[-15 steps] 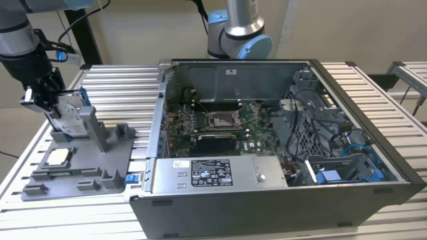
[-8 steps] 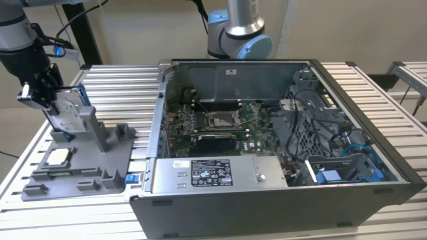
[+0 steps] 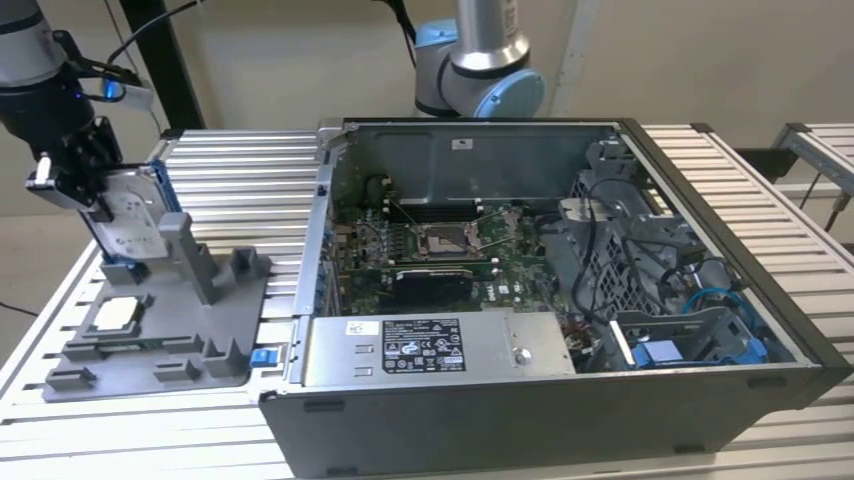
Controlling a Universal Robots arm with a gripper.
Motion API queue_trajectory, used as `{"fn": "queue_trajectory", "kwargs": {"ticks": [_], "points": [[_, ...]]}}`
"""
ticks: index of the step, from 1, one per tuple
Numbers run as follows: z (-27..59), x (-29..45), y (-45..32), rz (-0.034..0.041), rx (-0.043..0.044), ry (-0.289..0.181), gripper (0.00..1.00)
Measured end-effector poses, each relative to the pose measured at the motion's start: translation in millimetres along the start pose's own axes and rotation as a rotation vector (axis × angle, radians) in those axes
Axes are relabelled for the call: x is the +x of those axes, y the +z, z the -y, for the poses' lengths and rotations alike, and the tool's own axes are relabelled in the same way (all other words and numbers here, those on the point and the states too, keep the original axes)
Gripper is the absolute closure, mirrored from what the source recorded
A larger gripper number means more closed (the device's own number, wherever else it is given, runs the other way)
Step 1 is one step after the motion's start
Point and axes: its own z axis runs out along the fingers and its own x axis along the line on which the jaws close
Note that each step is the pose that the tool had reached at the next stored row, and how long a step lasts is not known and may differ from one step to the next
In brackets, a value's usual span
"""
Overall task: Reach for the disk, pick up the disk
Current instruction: 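Pick up the disk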
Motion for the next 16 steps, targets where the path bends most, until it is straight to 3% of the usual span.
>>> {"fn": "queue_trajectory", "kwargs": {"ticks": [16], "points": [[-0.7,-1.1,-28.4,0.0,0.0,0.0,1.0]]}}
